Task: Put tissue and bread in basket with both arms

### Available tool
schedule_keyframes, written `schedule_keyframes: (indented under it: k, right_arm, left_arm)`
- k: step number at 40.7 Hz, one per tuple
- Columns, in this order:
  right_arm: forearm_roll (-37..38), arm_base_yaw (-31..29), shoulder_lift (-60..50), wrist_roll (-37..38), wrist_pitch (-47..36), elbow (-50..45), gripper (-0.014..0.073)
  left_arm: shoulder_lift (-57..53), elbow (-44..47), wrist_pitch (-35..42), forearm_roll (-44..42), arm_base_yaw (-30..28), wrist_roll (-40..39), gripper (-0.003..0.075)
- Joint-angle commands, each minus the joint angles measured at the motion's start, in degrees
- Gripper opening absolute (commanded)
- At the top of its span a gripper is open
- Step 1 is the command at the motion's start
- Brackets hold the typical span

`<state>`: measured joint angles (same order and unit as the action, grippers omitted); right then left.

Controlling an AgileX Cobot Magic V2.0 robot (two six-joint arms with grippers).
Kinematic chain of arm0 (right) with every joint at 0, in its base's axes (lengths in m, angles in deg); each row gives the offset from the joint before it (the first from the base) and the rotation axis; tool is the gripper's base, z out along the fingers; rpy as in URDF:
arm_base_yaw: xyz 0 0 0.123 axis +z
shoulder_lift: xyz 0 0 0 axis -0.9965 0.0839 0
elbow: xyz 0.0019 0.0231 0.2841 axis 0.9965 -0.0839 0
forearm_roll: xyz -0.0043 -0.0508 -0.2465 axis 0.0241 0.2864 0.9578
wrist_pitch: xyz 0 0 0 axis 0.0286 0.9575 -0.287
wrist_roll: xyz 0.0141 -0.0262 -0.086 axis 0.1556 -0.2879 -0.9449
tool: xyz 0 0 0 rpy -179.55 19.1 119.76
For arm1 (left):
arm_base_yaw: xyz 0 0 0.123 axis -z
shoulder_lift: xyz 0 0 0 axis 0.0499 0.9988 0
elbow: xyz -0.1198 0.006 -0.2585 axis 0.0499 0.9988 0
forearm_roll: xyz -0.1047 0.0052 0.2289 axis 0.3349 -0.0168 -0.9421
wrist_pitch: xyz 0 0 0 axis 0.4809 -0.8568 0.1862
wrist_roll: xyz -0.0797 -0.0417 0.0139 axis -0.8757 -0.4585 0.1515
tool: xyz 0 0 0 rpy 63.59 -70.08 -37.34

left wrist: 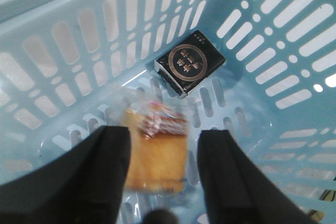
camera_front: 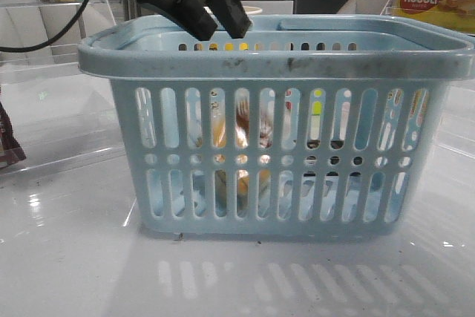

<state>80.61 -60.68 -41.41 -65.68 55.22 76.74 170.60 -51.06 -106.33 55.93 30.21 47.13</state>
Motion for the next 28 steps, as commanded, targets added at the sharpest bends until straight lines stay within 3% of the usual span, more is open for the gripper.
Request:
schedule_keyframes:
  k: [1,18,28]
  right_arm:
    - [0.08,-0.01,-0.43,-0.75,-3.97,1.54,0.0593]
    - [0.08,-0.01,-0.43,-0.75,-3.97,1.54,0.0593]
    - [0.08,-0.01,-0.43,-0.75,-4.23,1.54,0.0593]
  left_arm:
    - [-3.46,-2.22,2.87,1.04,0.16,0.17,0.0489]
    - [-21.20,-3.36,-6.47,-14.28,0.15,-1.21,0.0488]
    - [-32.25,-2.19,-14.19,-23.36,0.15,-10.85,0.0488]
